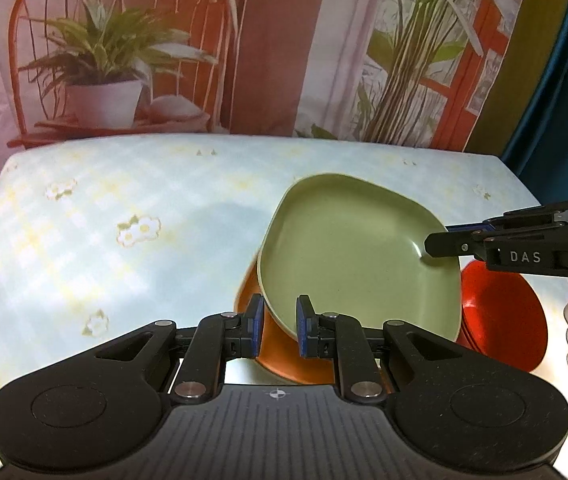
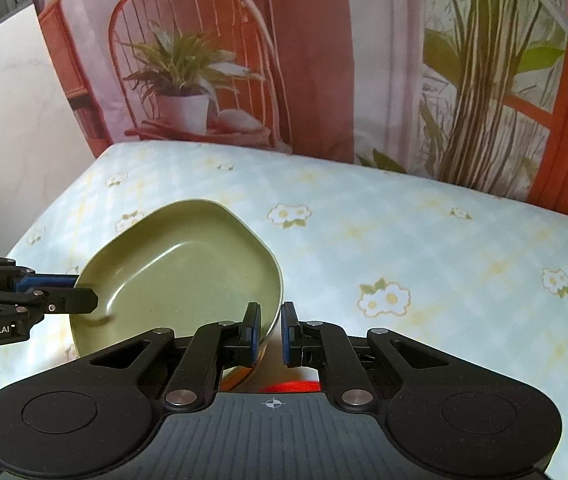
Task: Organize plates and bowls
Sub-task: 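Lower the held green plate onto the orange plate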
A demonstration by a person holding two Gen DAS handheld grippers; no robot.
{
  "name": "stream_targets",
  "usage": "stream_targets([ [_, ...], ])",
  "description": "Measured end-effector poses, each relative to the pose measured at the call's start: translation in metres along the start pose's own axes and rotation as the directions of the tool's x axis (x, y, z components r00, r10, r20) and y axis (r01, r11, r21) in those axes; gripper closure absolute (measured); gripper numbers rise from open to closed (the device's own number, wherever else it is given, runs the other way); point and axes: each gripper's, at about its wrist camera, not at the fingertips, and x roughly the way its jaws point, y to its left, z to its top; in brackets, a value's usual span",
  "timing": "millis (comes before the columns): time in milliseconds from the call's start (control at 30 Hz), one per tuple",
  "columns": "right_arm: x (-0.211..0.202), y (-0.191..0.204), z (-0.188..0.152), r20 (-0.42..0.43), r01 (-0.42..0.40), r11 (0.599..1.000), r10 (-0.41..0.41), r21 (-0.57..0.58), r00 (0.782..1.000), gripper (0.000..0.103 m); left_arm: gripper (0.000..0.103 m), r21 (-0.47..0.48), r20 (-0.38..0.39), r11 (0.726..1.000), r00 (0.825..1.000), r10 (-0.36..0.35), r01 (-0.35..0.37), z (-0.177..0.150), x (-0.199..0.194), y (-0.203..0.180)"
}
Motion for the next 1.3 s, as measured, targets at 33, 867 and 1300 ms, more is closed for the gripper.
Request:
stream_targets([
  [33, 0.001, 0.001, -0.002, -0.006, 0.005, 1.000, -0.005, -0.003, 1.000, 0.093, 0.085, -0.002, -0.004, 1.000, 1.000, -0.002, 0.002, -0.002, 0.001, 0.000],
  [867, 0.017, 0.018, -0.011, -0.056, 0.019, 0.998, -0.022, -0.058, 0.998, 0.093, 0.084, -0.005, -0.016, 1.000, 0.999, 0.031, -0.031, -0.012, 0.004, 0.006],
  [1300, 0.018, 0.021, -0.011, -0.049, 0.044, 0.997, -0.047, -0.068, 0.998, 0.092, 0.084, -0.009, -0.014, 0.999, 0.999, 0.044, -0.044, -0.012, 0.005, 0.004],
])
